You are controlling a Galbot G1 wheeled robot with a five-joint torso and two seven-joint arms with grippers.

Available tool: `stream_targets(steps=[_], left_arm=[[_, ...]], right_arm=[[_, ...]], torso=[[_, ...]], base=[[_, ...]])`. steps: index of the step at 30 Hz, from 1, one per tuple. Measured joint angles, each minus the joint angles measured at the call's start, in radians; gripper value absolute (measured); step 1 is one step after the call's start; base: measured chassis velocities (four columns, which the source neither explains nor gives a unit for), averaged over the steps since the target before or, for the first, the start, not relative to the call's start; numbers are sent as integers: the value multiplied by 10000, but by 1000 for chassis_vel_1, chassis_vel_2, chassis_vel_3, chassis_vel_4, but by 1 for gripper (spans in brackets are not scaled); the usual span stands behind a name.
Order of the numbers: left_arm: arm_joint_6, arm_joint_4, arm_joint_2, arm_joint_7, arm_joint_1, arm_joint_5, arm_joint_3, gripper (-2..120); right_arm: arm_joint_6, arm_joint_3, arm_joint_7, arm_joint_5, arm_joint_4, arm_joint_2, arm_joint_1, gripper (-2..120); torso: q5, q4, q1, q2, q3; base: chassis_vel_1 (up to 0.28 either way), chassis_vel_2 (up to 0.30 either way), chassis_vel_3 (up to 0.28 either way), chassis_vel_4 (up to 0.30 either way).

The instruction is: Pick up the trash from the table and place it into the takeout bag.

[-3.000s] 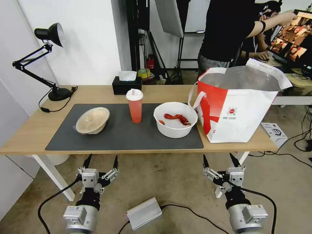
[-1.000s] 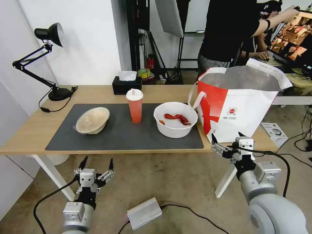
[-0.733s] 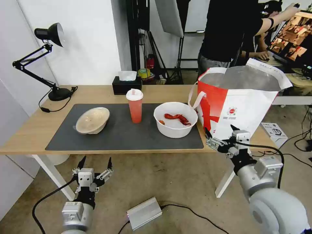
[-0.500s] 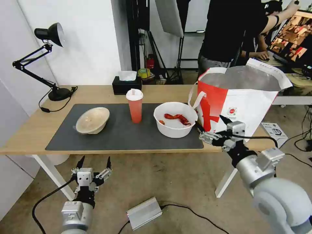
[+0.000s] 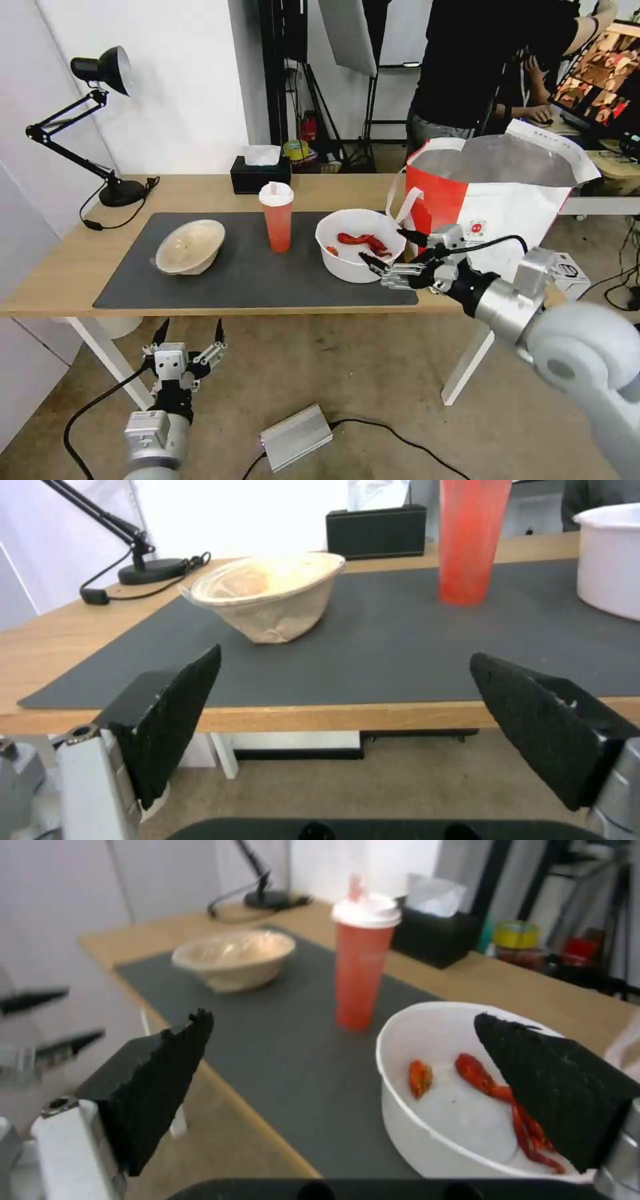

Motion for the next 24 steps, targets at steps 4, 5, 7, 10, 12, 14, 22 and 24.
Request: stream_targets(steps=[4, 5, 7, 10, 12, 14, 22, 24], left_arm=[[0, 50, -39, 0, -39, 2, -17, 100], [0, 66, -45, 0, -47, 3, -30, 100], [0, 108, -46, 0, -75, 4, -52, 100], [0, 123, -46, 0, -105, 4, -81, 100], [0, 125, -39, 0, -117, 2, -100, 100], [0, 126, -33, -1, -122, 1, -106, 100], [0, 130, -28, -1, -151, -3, -122, 100], [0, 132, -32, -2, -166, -3, -122, 100]], right_arm=[[-154, -726, -431, -109, -530, -446, 948, 100], [-180, -943, -509, -120, -688, -560, 1211, 100], [-217, -1633, -645, -154, -1189, -828, 2023, 100], [-226, -2198, -722, -204, -1549, -955, 2781, 100], [-253, -2726, -764, -271, -1881, -1016, 3452, 100], [-260, -2941, -787, -302, -2018, -1036, 3709, 100], [-368, -4335, -851, -439, -3029, -1046, 5289, 100], [-395, -4492, -851, -448, -3150, -1022, 5453, 100]], torso=[[2, -1, 0, 0, 1], [-1, -1, 0, 1, 0], [3, -2, 0, 0, 0], [1, -1, 1, 0, 0], [1, 0, 0, 0, 0], [1, 0, 0, 0, 0], [1, -1, 1, 1, 0], [1, -1, 0, 1, 0]], base=[[0, 0, 0, 0], [0, 0, 0, 0], [0, 0, 0, 0], [0, 0, 0, 0], [0, 0, 0, 0], [0, 0, 0, 0], [0, 0, 0, 0], [0, 0, 0, 0]])
